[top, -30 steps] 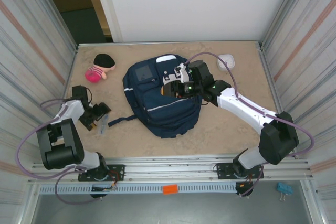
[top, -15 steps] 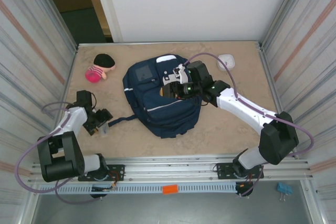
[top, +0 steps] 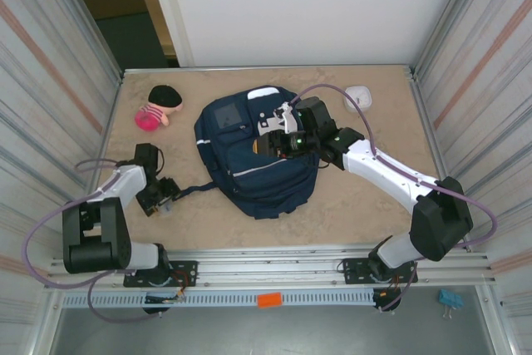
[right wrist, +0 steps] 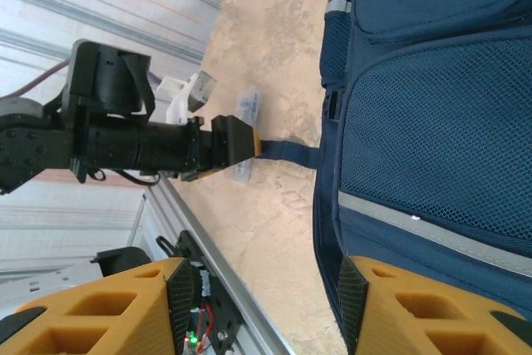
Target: Pack the student bag
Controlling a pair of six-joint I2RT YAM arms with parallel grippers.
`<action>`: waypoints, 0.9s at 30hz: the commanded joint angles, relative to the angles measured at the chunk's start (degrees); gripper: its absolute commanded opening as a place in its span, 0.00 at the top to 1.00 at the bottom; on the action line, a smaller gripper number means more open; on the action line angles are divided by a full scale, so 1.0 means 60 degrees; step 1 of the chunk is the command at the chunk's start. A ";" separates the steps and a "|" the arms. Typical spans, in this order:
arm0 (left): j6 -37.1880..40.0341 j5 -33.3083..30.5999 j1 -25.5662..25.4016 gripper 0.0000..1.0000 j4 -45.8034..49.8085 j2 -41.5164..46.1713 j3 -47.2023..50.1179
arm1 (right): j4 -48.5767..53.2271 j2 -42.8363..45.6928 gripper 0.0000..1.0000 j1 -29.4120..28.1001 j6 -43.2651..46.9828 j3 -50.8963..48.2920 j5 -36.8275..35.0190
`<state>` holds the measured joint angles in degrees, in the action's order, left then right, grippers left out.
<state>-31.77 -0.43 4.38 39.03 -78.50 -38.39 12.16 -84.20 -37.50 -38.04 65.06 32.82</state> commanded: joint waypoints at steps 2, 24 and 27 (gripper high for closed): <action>-0.0205 -0.0522 -0.0114 0.37 0.0088 -0.0384 -0.0295 | 0.0155 0.0090 0.49 -0.0057 0.0309 0.0272 -0.0147; 0.0913 0.0609 -0.0188 0.65 0.0317 0.3731 -0.0551 | 0.0093 -0.0256 0.49 -0.0065 0.0312 0.1070 0.0398; 0.2689 0.2013 -0.0231 0.70 -0.0542 0.4354 -0.0697 | 0.0270 -0.0347 0.49 -0.0042 0.0404 0.1381 0.0513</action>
<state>-26.41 3.53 3.57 40.45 -55.13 -40.25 13.34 -85.32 -37.54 -37.15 70.72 33.82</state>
